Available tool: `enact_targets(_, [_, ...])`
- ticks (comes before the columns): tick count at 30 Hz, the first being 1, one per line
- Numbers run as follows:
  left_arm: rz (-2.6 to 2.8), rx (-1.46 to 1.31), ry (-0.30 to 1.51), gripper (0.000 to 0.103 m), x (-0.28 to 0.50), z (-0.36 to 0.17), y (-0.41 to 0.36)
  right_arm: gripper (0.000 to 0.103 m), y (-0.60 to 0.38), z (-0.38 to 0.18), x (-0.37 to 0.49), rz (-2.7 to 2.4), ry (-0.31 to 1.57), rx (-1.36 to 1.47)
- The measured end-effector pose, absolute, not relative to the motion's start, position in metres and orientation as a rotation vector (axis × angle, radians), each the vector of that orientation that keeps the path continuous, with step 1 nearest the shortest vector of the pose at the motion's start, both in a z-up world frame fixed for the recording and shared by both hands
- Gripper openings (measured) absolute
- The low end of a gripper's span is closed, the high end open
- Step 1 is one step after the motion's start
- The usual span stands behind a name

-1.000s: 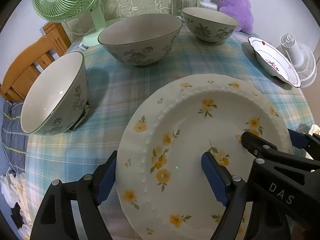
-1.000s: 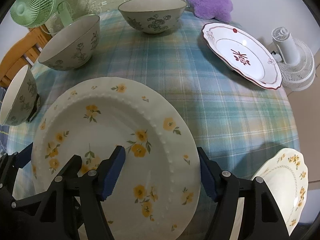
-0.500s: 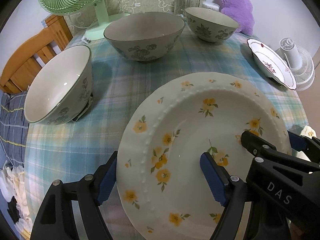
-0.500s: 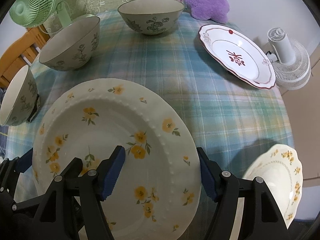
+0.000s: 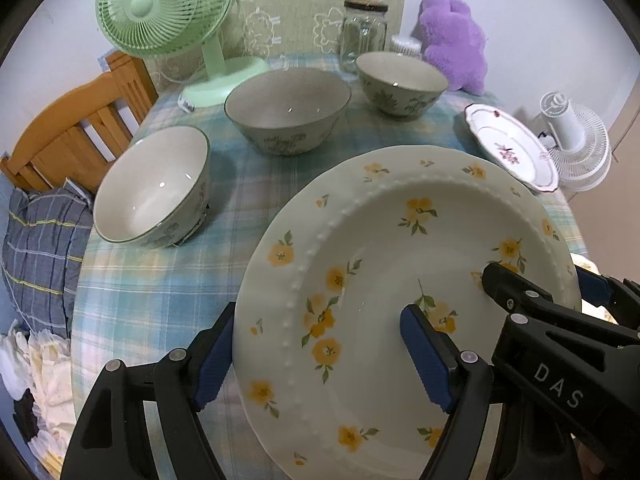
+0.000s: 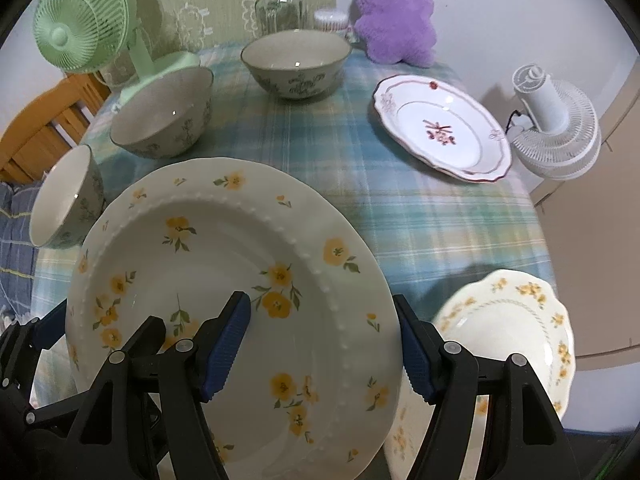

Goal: Organize plates and bowls

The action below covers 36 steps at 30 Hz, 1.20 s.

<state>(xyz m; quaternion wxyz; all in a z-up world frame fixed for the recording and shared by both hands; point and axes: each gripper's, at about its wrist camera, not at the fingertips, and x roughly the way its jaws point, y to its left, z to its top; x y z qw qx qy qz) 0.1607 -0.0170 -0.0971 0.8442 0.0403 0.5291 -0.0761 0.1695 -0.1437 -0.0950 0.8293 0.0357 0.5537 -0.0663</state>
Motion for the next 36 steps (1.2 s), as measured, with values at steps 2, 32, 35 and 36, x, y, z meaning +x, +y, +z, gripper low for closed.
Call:
enact_targets(2, [-0.167,0.084,1.107,0.08,0.156,-0.09,-0.019,0.073,-0.147,-0.086,0.163,-0.148,1.163,0.079])
enact_targets(32, [-0.362,0.161,1.083,0.08,0.094,-0.082,-0.134,0.073,-0.258,-0.067,0.07,-0.345,1.148,0.175])
enact_targets(35, [-0.387,0.174,1.091,0.08,0.093,-0.088,-0.148,0.073,-0.271,-0.073,0.065,-0.37,1.152,0.188])
enact_targets(36, [-0.393,0.178,1.094,0.08,0.093,-0.09,-0.152,0.073,-0.276,-0.075,0.064,-0.379,1.154,0.192])
